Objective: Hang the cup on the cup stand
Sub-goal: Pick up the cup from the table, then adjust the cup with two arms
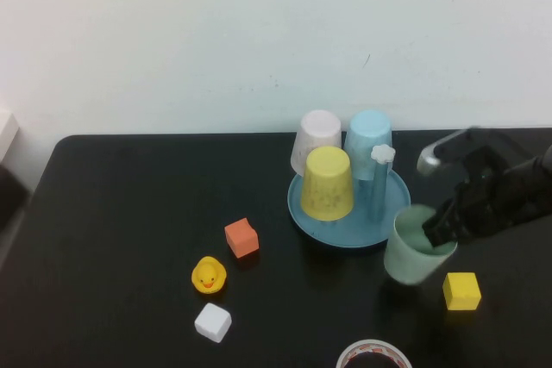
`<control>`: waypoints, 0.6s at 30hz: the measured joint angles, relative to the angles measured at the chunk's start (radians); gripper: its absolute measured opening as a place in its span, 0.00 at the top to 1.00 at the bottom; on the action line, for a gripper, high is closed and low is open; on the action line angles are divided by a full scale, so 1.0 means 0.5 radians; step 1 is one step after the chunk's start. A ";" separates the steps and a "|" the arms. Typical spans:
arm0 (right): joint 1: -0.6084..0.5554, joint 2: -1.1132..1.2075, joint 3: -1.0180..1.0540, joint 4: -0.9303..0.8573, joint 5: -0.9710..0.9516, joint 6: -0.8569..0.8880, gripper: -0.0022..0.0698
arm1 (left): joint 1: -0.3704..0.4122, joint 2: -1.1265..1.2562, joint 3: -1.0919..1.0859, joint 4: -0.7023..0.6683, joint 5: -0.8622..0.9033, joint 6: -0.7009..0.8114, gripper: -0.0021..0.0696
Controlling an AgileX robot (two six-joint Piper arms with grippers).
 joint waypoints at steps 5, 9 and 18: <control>0.000 -0.322 0.000 0.058 0.279 -0.005 0.92 | 0.000 -0.088 -0.007 -0.115 -0.135 -0.126 0.70; 0.032 -0.686 0.000 0.258 0.548 -0.030 0.92 | 0.000 -0.098 -0.007 -0.132 -0.185 -0.730 0.18; 0.228 -1.187 0.000 1.391 0.581 -1.078 0.92 | 0.000 -0.041 0.021 -0.149 -0.241 -2.241 0.01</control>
